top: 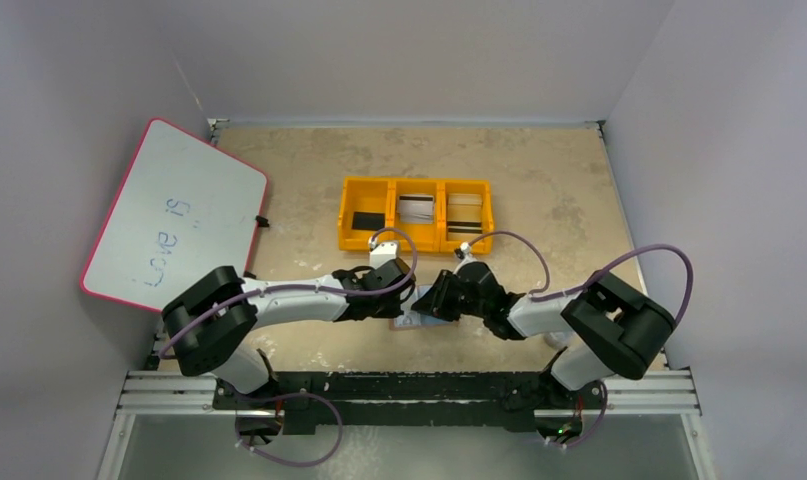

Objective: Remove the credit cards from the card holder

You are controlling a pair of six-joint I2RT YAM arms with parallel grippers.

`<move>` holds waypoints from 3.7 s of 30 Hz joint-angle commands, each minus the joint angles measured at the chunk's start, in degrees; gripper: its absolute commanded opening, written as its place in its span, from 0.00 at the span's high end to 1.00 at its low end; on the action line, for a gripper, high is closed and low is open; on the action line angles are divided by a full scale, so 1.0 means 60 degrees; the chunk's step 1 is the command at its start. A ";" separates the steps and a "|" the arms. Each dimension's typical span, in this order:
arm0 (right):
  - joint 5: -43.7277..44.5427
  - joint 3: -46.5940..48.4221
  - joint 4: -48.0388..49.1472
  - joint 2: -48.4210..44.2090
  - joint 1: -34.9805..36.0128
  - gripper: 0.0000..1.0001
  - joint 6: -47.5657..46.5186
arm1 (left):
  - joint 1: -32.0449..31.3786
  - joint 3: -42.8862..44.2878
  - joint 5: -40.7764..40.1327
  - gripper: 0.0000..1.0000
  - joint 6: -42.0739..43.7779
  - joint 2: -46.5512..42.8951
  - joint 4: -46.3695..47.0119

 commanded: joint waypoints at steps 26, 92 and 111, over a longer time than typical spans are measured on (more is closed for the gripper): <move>0.0025 -0.0918 0.2391 0.0341 -0.0088 0.99 0.0908 | -0.0409 0.0060 0.0361 1.00 -0.0110 0.0577 0.0953; 0.0090 -0.1911 0.2024 -0.0569 -0.0777 1.00 0.0756 | -0.0407 -0.0018 -0.0635 1.00 -0.0190 0.0439 0.0273; -0.0501 -0.1792 0.3246 0.0950 -0.0862 1.00 0.0984 | -0.0434 0.0070 -0.0577 0.76 -0.0014 0.0554 0.0306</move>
